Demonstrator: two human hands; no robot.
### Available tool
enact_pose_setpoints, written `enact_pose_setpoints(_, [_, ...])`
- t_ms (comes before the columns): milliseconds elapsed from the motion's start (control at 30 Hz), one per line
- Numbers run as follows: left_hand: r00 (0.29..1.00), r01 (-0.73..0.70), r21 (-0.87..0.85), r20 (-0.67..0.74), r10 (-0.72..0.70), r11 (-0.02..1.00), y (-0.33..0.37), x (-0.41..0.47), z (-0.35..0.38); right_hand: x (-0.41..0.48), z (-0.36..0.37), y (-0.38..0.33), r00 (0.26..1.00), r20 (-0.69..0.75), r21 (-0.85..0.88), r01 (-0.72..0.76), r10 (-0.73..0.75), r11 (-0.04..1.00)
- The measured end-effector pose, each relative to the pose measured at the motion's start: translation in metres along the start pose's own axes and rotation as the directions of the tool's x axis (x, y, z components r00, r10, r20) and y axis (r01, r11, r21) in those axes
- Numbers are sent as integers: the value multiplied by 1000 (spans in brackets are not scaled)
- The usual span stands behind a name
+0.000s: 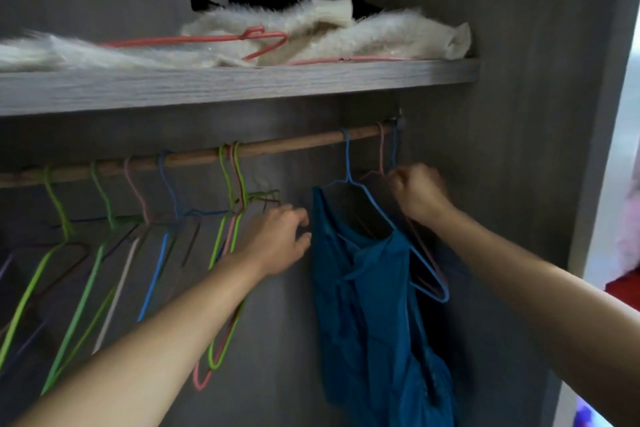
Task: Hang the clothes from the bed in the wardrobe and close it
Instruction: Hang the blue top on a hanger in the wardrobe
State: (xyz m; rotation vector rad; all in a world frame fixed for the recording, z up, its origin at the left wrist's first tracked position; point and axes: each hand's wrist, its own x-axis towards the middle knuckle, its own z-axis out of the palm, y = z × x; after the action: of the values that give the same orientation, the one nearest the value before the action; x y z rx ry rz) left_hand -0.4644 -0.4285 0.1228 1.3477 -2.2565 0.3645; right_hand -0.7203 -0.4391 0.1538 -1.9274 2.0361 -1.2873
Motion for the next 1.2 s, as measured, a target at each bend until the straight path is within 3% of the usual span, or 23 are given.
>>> enact_pose_setpoints(67, [1000, -4, 5, 5, 4, 1000, -2, -2, -1, 6, -6, 7, 992, -110, -242, -82, 56, 967])
enact_pose_setpoints(133, [1000, -1, 8, 13, 1, 1000, -3, -6, -2, 6, 1, 9, 987, -44, -367, -159, 154, 917])
enact_pose_setpoints(233, [1000, -11, 0, 15, 11, 1000, -4, -11, -4, 0, 16, 14, 966, 37, -350, -227, 256, 909])
enact_pose_setpoints(400, [1000, -18, 7, 14, 18, 1000, -9, -23, -9, -2, 10, 16, 946, -159, -247, -314, 281, 917])
enact_pose_setpoints(567, [1000, -9, -7, -7, 9, 1000, -9, -24, -15, -10, -30, -2, 950, -237, -199, -252, 204, 947])
enact_pose_setpoints(667, [999, -34, -61, 0, 34, 998, 2, -26, -15, -39, -46, 0, 969, -214, -191, -168, 126, 967])
enact_pose_setpoints(867, [995, -94, -207, 21, 100, 974, 54, -45, 8, -119, -73, 22, 955, -168, -250, -282, 245, 926])
enact_pose_setpoints(1200, [949, -80, -254, 276, 152, 964, 161, -116, 65, -276, -165, 88, 955, -138, -333, -296, 264, 895])
